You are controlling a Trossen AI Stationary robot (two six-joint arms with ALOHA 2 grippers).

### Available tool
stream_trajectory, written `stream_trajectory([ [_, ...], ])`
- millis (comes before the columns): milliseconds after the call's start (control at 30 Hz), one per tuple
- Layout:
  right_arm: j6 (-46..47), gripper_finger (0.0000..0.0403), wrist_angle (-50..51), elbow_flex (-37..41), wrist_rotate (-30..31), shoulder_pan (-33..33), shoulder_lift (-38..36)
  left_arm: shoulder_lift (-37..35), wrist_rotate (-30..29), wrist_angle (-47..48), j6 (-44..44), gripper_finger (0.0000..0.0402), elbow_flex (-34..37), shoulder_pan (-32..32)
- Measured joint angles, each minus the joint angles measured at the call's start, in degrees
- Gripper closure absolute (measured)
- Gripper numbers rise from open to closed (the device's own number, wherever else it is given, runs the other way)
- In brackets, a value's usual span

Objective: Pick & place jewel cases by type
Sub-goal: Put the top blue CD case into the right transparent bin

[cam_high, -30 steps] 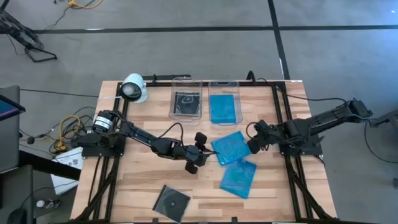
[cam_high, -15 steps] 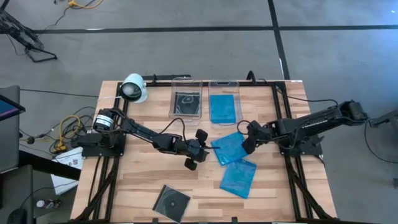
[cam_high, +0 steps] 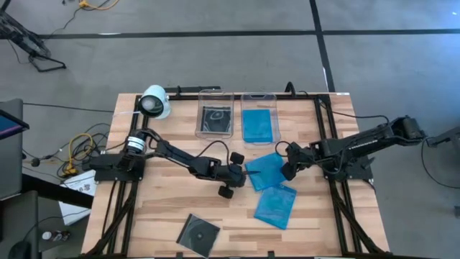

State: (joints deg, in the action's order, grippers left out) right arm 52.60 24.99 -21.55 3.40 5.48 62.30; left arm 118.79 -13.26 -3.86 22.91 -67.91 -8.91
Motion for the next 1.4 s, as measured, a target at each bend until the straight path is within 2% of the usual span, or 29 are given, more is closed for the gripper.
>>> stream_trajectory([
  [133, 1.12, 0.0182, -5.38, 3.09, -0.44, 0.00, -0.20, 0.23, 2.21, 4.99, -3.49, 0.0303, -2.81, 0.74],
  [367, -1.63, 0.0182, -9.14, 3.80, -1.26, 0.05, -0.20, 0.31, 3.01, 5.89, -2.98, 0.0303, -3.39, 0.95],
  [533, -4.70, 0.0182, -10.97, 3.86, -2.88, 0.13, -0.13, 0.31, 4.01, 6.54, -10.30, 0.0303, -3.42, 1.64],
  [867, -9.00, 0.0182, -11.72, 3.86, -2.13, 0.15, -0.13, 0.18, 19.61, 11.36, -29.95, 0.0303, -3.66, 6.32],
  [1133, -11.57, 0.0182, -11.96, 3.85, -1.82, 0.81, -0.13, 0.08, 27.24, 13.63, -37.08, 0.0277, -3.63, 8.06],
  [1267, -12.66, 0.0182, -11.98, 3.84, -1.79, 1.99, -0.13, 0.07, 26.68, 13.86, -36.04, 0.0247, -3.59, 7.87],
  [1400, -12.73, 0.0182, -12.02, 3.84, -1.79, 2.82, -0.13, 0.12, 21.26, 13.04, -32.49, 0.0224, -3.43, 7.26],
])
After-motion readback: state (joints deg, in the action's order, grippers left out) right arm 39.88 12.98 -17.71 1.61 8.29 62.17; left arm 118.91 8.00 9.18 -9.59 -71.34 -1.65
